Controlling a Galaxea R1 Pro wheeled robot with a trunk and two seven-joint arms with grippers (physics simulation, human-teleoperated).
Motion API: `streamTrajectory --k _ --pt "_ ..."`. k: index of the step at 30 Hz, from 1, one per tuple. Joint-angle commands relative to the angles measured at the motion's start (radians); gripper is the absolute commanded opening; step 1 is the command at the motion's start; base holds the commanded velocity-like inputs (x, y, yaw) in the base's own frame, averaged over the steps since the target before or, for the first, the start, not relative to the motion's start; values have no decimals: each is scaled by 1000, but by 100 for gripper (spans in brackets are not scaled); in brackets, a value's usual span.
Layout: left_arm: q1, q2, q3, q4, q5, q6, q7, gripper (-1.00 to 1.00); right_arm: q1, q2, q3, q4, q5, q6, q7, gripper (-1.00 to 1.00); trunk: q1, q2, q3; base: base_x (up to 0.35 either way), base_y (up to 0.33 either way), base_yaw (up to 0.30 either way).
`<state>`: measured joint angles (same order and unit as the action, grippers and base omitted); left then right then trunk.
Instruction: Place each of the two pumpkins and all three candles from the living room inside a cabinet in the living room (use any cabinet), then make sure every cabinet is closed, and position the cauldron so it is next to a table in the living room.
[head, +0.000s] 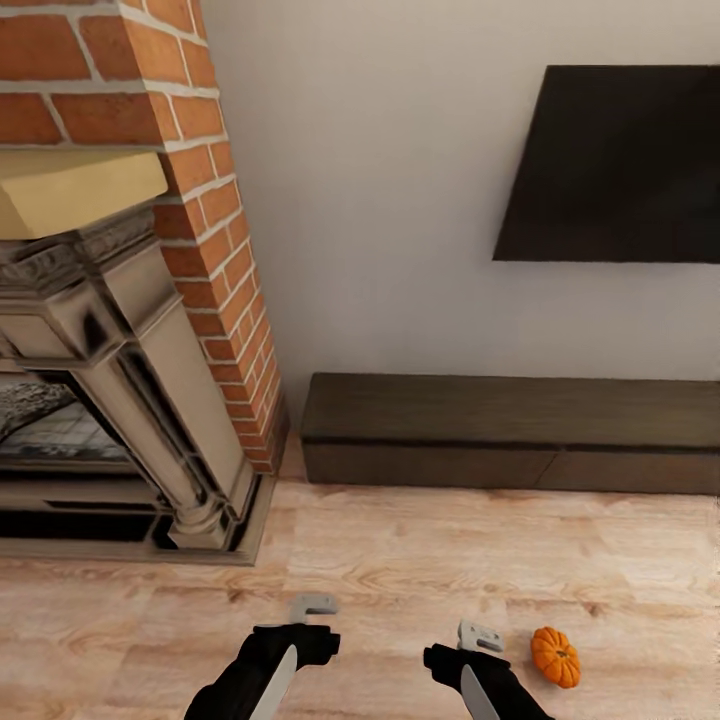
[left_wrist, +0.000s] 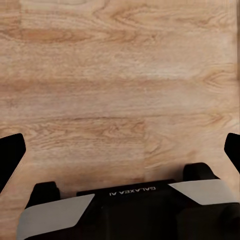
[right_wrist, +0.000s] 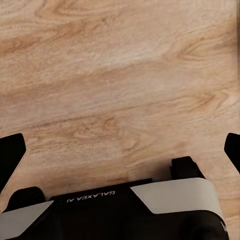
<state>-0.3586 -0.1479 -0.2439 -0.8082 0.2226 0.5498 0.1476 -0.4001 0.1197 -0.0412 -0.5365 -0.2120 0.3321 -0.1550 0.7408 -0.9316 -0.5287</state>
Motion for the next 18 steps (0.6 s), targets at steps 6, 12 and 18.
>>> streamTrajectory --k 6,12,18 --pt "0 1 -2 -2 11 4 9 100 0 1 -2 -2 -9 1 -4 100 1 -1 -6 188 5 -235" --pt "0 1 -2 -2 12 4 8 100 0 2 -2 -2 -8 1 -4 100 1 -1 -6 17 0 -270" --pt "0 1 -1 -2 12 4 7 100 0 3 -2 -2 -6 0 -3 100 1 -1 -1 125 93 -269"
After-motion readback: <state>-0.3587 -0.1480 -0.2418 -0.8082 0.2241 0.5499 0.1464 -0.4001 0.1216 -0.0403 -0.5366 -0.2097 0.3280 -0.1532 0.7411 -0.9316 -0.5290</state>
